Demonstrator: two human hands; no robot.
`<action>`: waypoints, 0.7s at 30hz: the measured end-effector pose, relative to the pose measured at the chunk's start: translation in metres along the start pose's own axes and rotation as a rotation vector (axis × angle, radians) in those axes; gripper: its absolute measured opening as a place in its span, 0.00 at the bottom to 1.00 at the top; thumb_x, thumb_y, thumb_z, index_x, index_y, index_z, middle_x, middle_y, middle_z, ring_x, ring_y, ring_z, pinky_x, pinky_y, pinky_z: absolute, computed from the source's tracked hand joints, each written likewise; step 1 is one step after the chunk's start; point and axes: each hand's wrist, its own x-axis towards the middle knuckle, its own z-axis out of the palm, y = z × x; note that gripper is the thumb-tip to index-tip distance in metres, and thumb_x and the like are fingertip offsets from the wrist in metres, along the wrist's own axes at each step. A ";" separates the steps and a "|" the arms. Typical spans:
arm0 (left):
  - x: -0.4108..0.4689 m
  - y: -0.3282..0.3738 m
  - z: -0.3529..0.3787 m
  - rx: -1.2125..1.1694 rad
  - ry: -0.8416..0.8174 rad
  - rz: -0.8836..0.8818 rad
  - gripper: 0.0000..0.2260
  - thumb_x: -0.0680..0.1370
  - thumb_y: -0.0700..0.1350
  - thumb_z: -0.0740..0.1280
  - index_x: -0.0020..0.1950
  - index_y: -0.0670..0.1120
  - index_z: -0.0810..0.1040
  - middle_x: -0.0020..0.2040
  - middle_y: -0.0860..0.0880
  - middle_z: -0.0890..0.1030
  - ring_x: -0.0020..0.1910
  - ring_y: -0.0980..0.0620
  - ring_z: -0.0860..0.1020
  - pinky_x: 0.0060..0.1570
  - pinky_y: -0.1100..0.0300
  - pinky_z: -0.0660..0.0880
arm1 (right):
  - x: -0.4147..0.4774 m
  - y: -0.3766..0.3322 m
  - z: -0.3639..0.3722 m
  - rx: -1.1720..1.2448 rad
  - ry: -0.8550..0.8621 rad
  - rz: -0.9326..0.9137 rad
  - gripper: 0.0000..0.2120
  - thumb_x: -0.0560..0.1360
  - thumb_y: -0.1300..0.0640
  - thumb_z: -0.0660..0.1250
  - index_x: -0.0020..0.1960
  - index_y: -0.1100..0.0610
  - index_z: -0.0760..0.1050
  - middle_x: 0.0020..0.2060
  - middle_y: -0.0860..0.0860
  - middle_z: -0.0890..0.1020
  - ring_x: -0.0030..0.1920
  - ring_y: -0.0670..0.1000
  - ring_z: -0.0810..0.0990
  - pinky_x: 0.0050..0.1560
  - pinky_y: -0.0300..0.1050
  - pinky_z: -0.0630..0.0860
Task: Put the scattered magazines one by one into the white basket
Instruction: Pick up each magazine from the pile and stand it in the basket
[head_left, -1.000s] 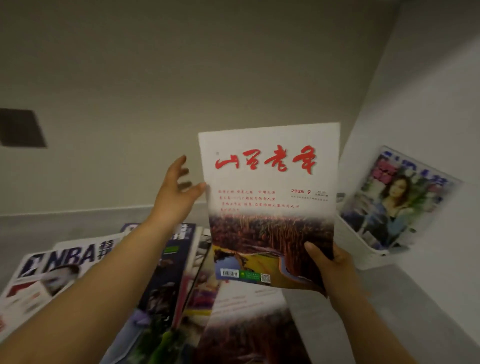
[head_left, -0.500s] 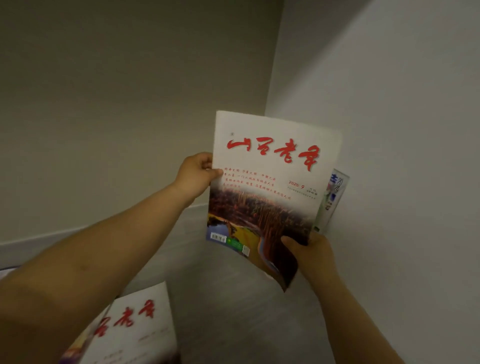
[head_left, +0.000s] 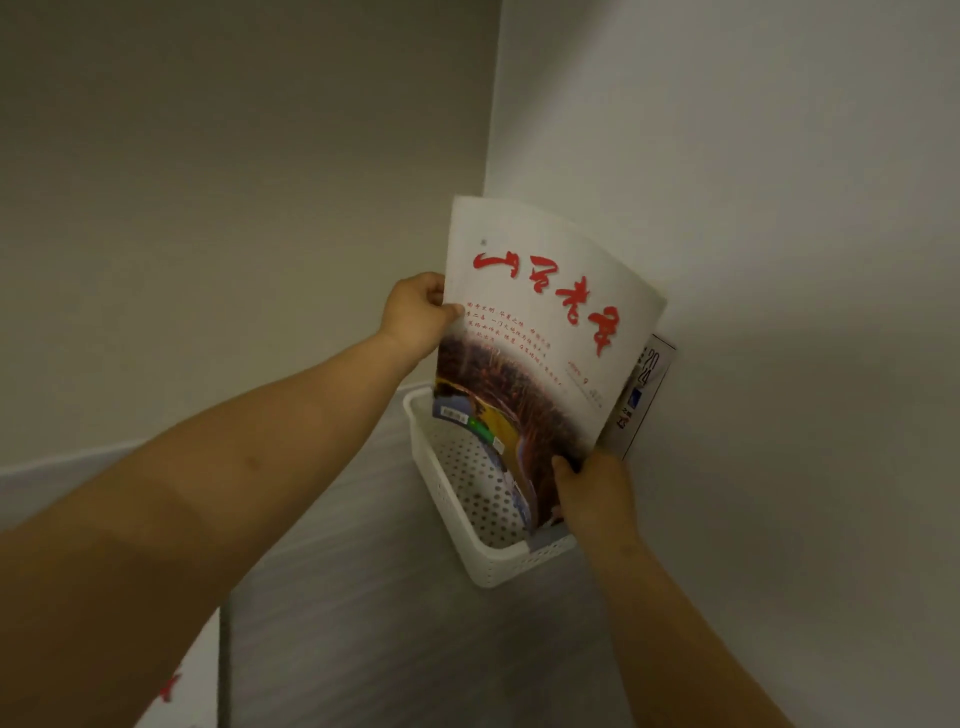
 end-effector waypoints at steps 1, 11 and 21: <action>0.002 -0.006 0.005 -0.001 0.000 -0.021 0.12 0.74 0.34 0.63 0.57 0.36 0.74 0.58 0.37 0.78 0.54 0.42 0.77 0.56 0.51 0.75 | 0.002 0.004 0.001 0.001 0.004 0.008 0.11 0.76 0.61 0.60 0.52 0.68 0.74 0.49 0.66 0.80 0.46 0.65 0.80 0.47 0.56 0.78; 0.022 -0.051 0.033 0.004 -0.039 -0.127 0.11 0.74 0.34 0.63 0.56 0.37 0.74 0.57 0.38 0.78 0.55 0.43 0.76 0.52 0.55 0.74 | 0.011 0.029 0.019 -0.061 0.017 0.013 0.14 0.76 0.61 0.59 0.60 0.65 0.70 0.56 0.63 0.78 0.54 0.61 0.77 0.52 0.46 0.74; 0.011 -0.076 0.069 -0.055 -0.246 -0.189 0.23 0.77 0.32 0.54 0.72 0.43 0.58 0.71 0.42 0.65 0.68 0.44 0.67 0.65 0.56 0.64 | 0.007 0.049 0.011 0.023 0.237 -0.071 0.09 0.74 0.64 0.63 0.53 0.61 0.77 0.46 0.60 0.82 0.42 0.52 0.76 0.42 0.38 0.70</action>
